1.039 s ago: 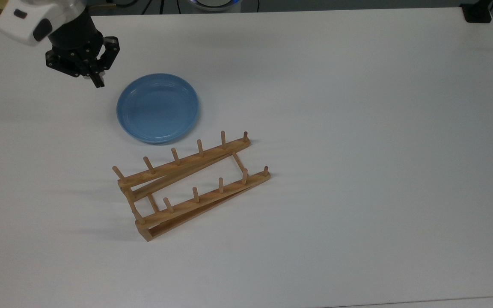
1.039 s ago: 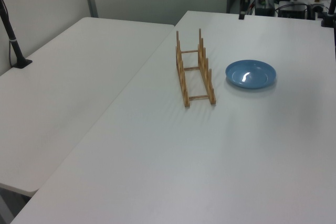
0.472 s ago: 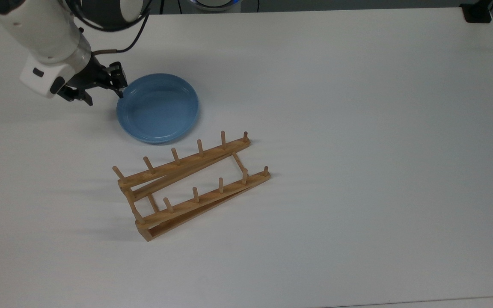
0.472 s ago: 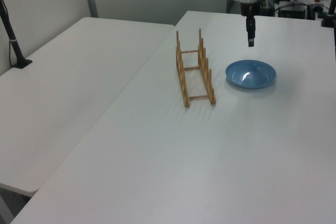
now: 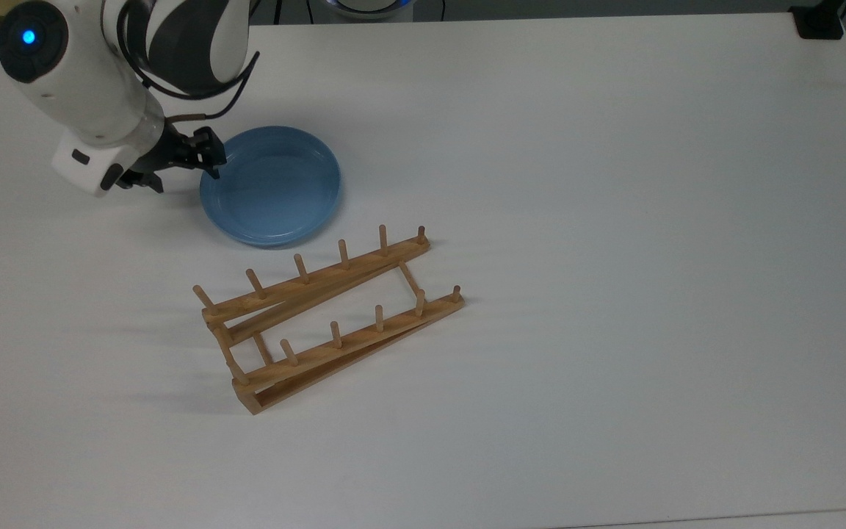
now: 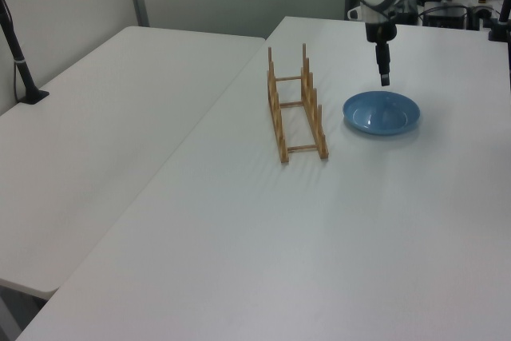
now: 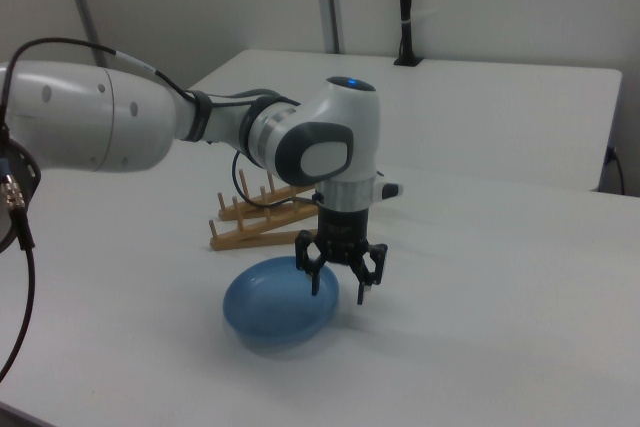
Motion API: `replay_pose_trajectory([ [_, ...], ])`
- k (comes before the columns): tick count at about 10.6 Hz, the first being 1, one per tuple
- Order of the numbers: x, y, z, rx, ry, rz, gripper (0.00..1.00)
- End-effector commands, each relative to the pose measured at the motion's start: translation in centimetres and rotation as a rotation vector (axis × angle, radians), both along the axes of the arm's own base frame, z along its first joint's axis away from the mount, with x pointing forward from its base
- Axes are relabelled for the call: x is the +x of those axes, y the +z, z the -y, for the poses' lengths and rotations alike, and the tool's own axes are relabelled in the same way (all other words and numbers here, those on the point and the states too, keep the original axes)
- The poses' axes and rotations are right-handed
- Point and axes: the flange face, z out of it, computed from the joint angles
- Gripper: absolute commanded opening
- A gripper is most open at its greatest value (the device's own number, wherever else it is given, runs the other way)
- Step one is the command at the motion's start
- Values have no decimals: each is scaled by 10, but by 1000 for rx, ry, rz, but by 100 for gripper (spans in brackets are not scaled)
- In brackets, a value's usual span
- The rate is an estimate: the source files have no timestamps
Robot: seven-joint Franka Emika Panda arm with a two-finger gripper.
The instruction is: Place plate in plate rack
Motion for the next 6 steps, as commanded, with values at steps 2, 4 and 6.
replay_pose_trajectory([
  [2,-2,-25,-5,38,-10,12,62],
  [4,0,-29,-10,58,-23,15,53],
  [6,3,-37,-19,59,-53,7,36],
])
